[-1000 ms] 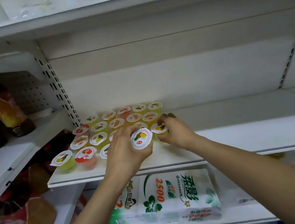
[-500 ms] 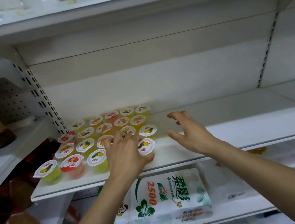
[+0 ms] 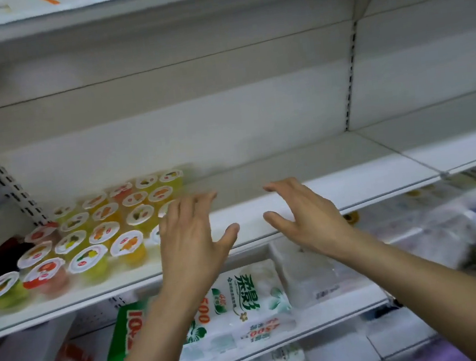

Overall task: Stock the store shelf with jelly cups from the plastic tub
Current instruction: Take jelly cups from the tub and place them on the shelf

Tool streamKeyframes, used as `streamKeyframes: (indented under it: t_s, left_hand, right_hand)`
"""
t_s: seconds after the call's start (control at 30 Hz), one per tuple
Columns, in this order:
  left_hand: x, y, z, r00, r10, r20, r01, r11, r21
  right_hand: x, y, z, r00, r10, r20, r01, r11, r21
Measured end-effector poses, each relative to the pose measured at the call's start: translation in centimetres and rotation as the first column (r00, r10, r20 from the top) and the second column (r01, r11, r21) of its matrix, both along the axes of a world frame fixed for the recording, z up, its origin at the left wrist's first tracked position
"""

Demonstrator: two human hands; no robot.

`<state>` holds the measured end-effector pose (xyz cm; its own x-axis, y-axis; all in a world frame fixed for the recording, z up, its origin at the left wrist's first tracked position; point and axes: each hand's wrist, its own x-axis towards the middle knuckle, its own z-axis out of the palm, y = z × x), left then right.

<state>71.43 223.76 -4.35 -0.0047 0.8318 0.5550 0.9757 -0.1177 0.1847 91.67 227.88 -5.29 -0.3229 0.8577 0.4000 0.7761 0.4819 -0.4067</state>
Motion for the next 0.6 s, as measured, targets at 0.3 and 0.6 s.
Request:
streamKeyframes:
  t_s: [0.3,0.6]
  left_hand:
    - [15.6,-0.6,-4.3,0.948,-0.295,0.118,0.307,0.946,-0.103]
    - [32.1,-0.5,-9.2,0.83,-0.54,0.14,0.554,0.767,-0.322]
  right_hand:
    - [15.4,-4.3,-3.7,0.978,-0.187,0.089,0.184,0.982,0.046]
    - [32.6,-9.4,-9.5,0.875,-0.432,0.22,0.465,0.875,-0.133]
